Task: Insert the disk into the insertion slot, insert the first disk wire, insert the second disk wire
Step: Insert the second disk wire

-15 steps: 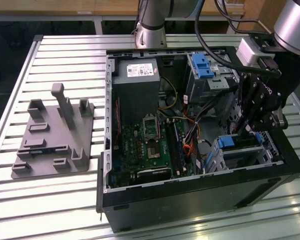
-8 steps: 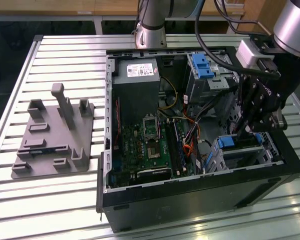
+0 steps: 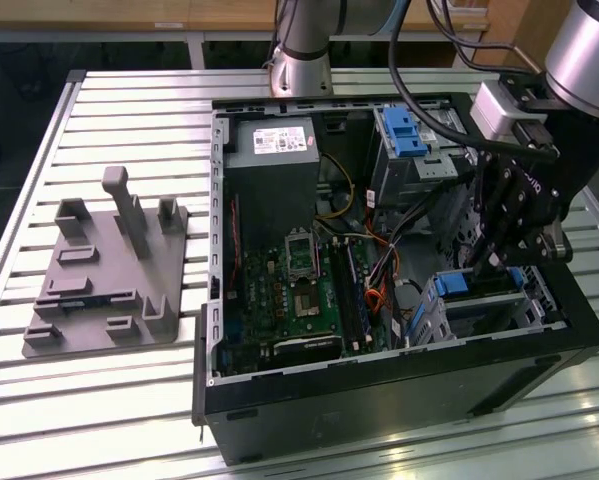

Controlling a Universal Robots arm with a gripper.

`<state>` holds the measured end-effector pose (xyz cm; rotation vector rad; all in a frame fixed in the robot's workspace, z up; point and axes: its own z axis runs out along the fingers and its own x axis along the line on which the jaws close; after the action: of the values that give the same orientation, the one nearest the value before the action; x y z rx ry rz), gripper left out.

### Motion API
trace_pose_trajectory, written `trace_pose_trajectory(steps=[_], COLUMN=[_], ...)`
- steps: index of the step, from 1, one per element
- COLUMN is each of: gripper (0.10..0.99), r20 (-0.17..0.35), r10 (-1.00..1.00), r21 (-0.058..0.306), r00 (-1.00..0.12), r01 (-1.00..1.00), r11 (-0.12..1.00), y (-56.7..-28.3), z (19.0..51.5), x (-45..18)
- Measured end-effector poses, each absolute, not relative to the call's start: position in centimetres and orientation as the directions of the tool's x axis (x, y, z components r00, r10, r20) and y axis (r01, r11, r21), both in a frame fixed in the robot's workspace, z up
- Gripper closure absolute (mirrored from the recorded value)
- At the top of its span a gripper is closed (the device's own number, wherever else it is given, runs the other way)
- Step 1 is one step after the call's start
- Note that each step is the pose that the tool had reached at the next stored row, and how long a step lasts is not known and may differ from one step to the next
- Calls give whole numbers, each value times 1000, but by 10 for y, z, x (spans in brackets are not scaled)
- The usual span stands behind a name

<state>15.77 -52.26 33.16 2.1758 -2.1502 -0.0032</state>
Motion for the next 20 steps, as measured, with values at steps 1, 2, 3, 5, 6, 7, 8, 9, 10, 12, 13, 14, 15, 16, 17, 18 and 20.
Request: trace_pose_trajectory(steps=[1,2,3,5,6,7,8,9,10,12,13,14,15,16,17,18,20], gripper=[890,890,890,890,890,890,890,890,890,890,890,890,890,890,890,890,890], r20=[57,57,57,57,56,56,56,56,57,57,57,57,57,56,56,56,56], r10=[-998,-998,-998,-998,-998,-998,-998,-998,-998,-998,-998,-998,-998,-998,-998,-998,-998], r21=[60,60,60,60,60,60,60,60,60,60,60,60,60,60,60,60,60], r00=[13,13,14,14,14,14,13,14,14,13,13,14,14,14,14,14,14], r01=[-998,-998,-998,-998,-998,-998,-998,-998,-998,-998,-998,-998,-998,-998,-998,-998,-998], r11=[-10,-10,-10,-10,-10,-10,-10,-10,-10,-10,-10,-10,-10,-10,-10,-10,-10], y=[-523,-523,-523,-523,-523,-523,-523,-523,-523,-523,-523,-523,-523,-523,-524,-524,-524], z=[331,331,331,331,330,330,330,330,330,329,329,329,328,328,328,327,327], x=[158,158,158,158,158,158,158,158,158,158,158,158,158,158,158,158,158])
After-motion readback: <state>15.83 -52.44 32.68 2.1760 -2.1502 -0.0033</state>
